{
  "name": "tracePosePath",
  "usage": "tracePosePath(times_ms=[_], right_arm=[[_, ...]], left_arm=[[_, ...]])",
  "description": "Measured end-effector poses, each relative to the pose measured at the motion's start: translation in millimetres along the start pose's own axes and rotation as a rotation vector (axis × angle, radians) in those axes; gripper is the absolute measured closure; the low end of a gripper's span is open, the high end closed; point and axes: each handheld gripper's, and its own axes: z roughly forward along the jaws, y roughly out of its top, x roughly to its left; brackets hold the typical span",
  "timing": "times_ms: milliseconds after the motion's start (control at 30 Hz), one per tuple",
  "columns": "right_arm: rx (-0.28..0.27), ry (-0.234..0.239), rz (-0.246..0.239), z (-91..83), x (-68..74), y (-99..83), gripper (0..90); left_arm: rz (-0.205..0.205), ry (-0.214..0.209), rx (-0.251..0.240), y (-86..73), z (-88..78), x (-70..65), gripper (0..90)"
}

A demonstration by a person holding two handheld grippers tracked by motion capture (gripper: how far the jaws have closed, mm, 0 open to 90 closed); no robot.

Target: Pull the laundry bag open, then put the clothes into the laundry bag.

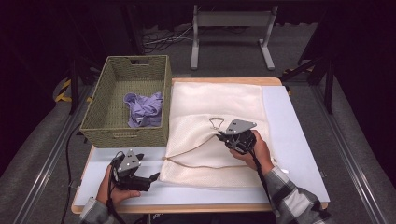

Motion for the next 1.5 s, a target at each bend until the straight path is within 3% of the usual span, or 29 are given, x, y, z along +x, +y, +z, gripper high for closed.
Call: tracePosePath(times_ms=[633, 967, 1233, 1500], right_arm=[[-0.049, -0.007, -0.004, -12.5, 0.2, 11.3, 87.1], [-0.047, -0.007, -0.008, -11.1, 0.1, 11.1, 87.0], [-0.056, -0.003, -0.001, -11.2, -1.6, 11.1, 87.0], [-0.06, -0.007, -0.004, -11.9, -4.5, 12.9, 86.8]], left_arm=[[-0.021, 0.002, -0.007, -1.3, -3.8, 6.9, 8.9], [-0.015, 0.001, -0.004, -1.5, -4.7, 7.6, 8.8], [-0.047, -0.002, -0.026, -3.0, -9.8, 11.1, 6.8], [-0.029, 0.015, -0.06, 0.6, -18.7, 16.2, 5.5]])
